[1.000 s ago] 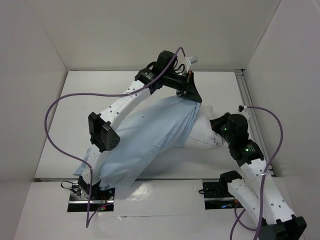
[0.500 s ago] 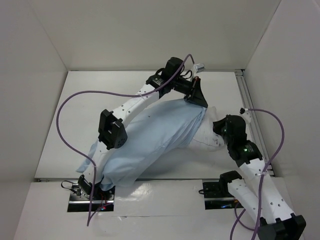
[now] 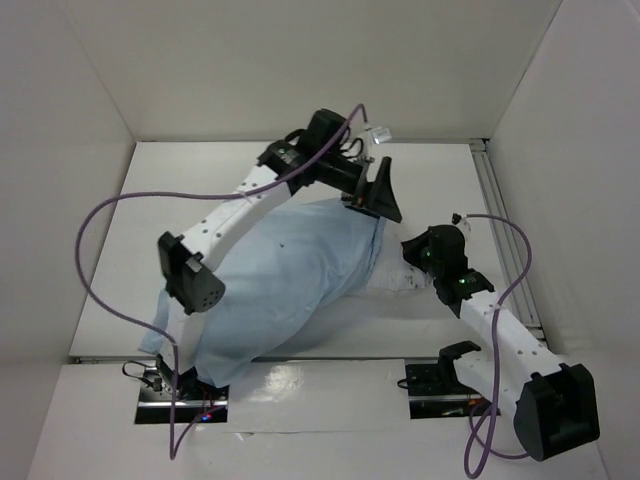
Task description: Put the pillow into the pillowcase
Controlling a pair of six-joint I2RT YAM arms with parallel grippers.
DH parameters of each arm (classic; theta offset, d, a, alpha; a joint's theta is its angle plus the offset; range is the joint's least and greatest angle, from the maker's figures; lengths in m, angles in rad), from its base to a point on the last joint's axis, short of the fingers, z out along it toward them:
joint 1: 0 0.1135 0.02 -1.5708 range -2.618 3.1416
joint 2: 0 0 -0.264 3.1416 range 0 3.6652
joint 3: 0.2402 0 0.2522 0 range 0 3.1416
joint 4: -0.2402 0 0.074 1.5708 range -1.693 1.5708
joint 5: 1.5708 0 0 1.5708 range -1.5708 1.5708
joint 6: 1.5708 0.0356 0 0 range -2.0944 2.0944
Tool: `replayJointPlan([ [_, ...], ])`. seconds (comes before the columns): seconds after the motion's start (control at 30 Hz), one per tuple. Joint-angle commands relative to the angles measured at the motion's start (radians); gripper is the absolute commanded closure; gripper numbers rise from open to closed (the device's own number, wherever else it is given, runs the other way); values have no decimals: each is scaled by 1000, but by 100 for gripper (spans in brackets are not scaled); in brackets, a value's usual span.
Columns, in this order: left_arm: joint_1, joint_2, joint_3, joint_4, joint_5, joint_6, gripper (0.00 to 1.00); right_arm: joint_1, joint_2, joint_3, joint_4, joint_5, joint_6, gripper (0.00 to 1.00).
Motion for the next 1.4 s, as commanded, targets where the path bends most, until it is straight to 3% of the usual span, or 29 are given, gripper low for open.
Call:
replayJointPlan([
  [0.0,102,-238,-127,-78,-251,146,0,9,-28,44,-147,27,6,100],
  [0.13,268,-540,-428,-106,-562,97,0,9,-50,53,-198,73,6,100],
  [0.17,299,-605,-491,-115,-697,76,0,-1,-50,53,-198,73,6,100],
  [0.2,330,-727,-551,-124,-768,18,0,-1,-50,63,-198,73,-3,100],
  [0.23,358,-786,-673,-139,-828,-11,0,-1,-50,63,-198,64,-3,100],
  [0.37,487,-1021,-925,-225,-1088,-157,0,-10,-19,63,-167,44,-12,100],
  [0.5,528,-1150,-1107,-313,-1132,-321,0,-19,16,83,-146,24,-32,100],
  [0.6,553,-1172,-1243,-290,-1036,-357,0,-19,39,93,-135,14,-43,100],
  [0.7,553,-1143,-1367,-171,-913,-357,0,-19,50,103,-126,5,-43,100],
  [0.77,562,-1112,-1426,-65,-835,-320,9,-19,50,112,-126,5,-43,100],
  [0.8,562,-1057,-1426,-7,-722,-256,19,-19,50,112,-126,5,-53,100],
  [0.83,562,-1022,-1426,61,-680,-237,65,-19,50,112,-126,5,-53,100],
  [0.87,562,-980,-1368,78,-649,-221,89,-19,41,121,-135,5,-53,100],
  [0.9,562,-901,-1325,78,-623,-190,100,-19,41,121,-135,5,-63,100],
  [0.97,562,-844,-1178,78,-624,-162,100,-19,41,132,-146,14,-72,100],
  [1.1,507,-770,-958,112,-780,-133,100,-19,32,141,-155,24,-83,100],
  [1.33,507,-532,-675,135,-900,-20,100,2,171,118,62,-171,-53,100],
  [1.37,496,-509,-614,109,-900,16,72,2,198,157,63,-180,-53,100],
])
